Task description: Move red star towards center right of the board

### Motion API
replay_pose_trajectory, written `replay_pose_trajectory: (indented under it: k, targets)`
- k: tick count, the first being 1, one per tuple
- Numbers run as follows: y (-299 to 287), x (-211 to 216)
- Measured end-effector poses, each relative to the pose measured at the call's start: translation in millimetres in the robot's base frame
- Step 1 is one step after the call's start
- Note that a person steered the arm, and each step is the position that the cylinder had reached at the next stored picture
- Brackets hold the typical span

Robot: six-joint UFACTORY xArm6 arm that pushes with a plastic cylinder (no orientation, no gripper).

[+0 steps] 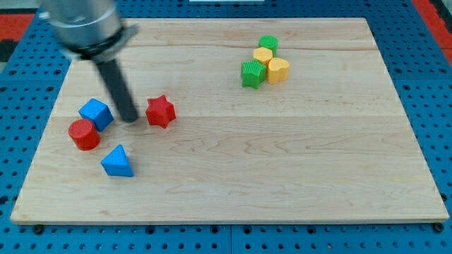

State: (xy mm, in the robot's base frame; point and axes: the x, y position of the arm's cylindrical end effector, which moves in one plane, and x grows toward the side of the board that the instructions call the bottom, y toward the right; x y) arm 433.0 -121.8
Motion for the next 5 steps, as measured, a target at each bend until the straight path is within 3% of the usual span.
replay_pose_trajectory:
  k: [2, 4, 5]
  targets:
    - [171.3, -17.0]
    - [225.2, 18.1]
    - [290.2, -19.6]
